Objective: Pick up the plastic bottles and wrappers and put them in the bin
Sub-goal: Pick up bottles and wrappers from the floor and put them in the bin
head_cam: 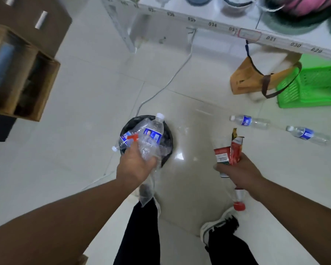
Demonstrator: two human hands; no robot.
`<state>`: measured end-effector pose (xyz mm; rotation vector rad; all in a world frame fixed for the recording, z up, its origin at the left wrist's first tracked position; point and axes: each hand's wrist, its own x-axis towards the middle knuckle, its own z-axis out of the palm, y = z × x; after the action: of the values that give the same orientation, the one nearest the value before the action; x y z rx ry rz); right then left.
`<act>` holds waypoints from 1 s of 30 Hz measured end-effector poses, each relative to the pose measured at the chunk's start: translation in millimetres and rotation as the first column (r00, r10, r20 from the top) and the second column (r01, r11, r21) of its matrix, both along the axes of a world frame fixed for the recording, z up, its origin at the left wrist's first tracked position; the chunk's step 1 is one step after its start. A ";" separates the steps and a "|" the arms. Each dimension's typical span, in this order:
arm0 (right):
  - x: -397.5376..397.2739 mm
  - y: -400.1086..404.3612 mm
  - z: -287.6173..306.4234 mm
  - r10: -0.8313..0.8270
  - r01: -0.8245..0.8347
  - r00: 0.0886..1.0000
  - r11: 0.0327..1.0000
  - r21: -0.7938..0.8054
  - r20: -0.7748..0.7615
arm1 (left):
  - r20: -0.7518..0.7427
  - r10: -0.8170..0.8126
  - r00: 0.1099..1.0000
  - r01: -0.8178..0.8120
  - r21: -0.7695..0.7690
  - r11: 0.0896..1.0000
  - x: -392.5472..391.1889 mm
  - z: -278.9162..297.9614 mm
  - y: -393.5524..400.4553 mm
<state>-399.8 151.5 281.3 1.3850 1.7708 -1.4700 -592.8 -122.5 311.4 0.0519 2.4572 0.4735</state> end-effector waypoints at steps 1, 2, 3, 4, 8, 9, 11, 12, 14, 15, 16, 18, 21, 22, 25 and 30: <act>-15.8 -14.1 -0.6 -0.002 0.002 1.000 1.000 -0.007 -0.009 | -0.016 -0.003 1.000 0.002 -0.004 1.000 -13.7 0.9 -11.5; -32.1 -28.5 -2.2 0.001 -0.001 1.000 1.000 -0.013 -0.019 | -0.038 -0.014 0.999 0.013 -0.023 1.000 -27.6 0.0 -22.6; -47.3 -42.3 -4.7 0.001 -0.002 1.000 1.000 -0.020 -0.025 | -0.053 -0.029 0.998 0.026 -0.053 0.998 -40.3 -2.0 -32.3; -62.3 -55.2 -8.7 -0.011 0.010 1.000 1.000 -0.028 -0.029 | -0.056 -0.053 0.997 0.048 -0.084 0.995 -52.2 -6.0 -39.7; -109.1 -99.3 -28.5 -0.073 0.071 0.996 0.996 -0.047 -0.058 | -0.008 -0.247 0.969 0.244 -0.124 0.962 -87.0 -42.7 -51.7; -116.4 -107.5 -33.6 -0.079 0.076 0.995 0.996 -0.047 -0.064 | -0.014 -0.335 0.942 0.332 -0.118 0.936 -90.9 -55.8 -50.9; -125.5 -120.4 -45.5 -0.075 0.072 0.995 0.997 -0.037 -0.071 | -0.029 -0.545 0.838 0.538 -0.121 0.834 -91.4 -84.8 -46.2; -127.4 -124.5 -53.1 -0.070 0.067 0.995 0.997 -0.036 -0.073 | -0.028 -0.630 0.776 0.622 -0.137 0.771 -88.6 -100.5 -42.4; -126.4 -128.7 -68.5 -0.060 0.057 0.996 0.998 -0.038 -0.069 | -0.012 -0.716 0.698 0.702 -0.189 0.687 -80.3 -131.0 -35.0; -123.6 -128.6 -76.3 -0.051 0.049 0.997 0.998 -0.032 -0.060 | -0.002 -0.722 0.692 0.705 -0.212 0.676 -77.1 -145.2 -30.9; -119.8 -128.1 -84.1 -0.040 0.039 0.998 0.999 -0.021 -0.045 | 0.005 -0.715 0.699 0.696 -0.232 0.680 -75.2 -158.0 -27.7; -110.4 -125.5 -99.4 -0.030 0.030 0.999 1.000 -0.007 -0.014 | -0.004 -0.721 0.693 0.689 -0.290 0.664 -75.1 -181.1 -23.4; -98.2 -118.4 -116.3 -0.024 0.024 0.999 1.000 -0.016 0.025 | -0.037 -0.766 0.642 0.711 -0.344 0.613 -81.1 -204.6 -15.3; -96.3 -115.4 -119.3 -0.019 0.020 0.999 0.999 -0.025 0.035 | -0.051 -0.771 0.635 0.711 -0.351 0.609 -84.1 -207.5 -11.1; -95.1 -108.0 -116.3 -0.026 0.029 0.998 0.998 -0.050 0.055 | -0.043 -0.710 0.703 0.661 -0.329 0.674 -92.4 -198.5 1.6; -112.2 -105.9 -93.8 -0.065 0.071 0.994 0.995 -0.065 0.093 | 0.000 -0.597 0.803 0.582 -0.221 0.783 -108.6 -154.8 0.6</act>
<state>-512.0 45.7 187.5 1.4670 1.6180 -1.4646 -701.4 -121.9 156.6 0.7425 2.3720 -0.0728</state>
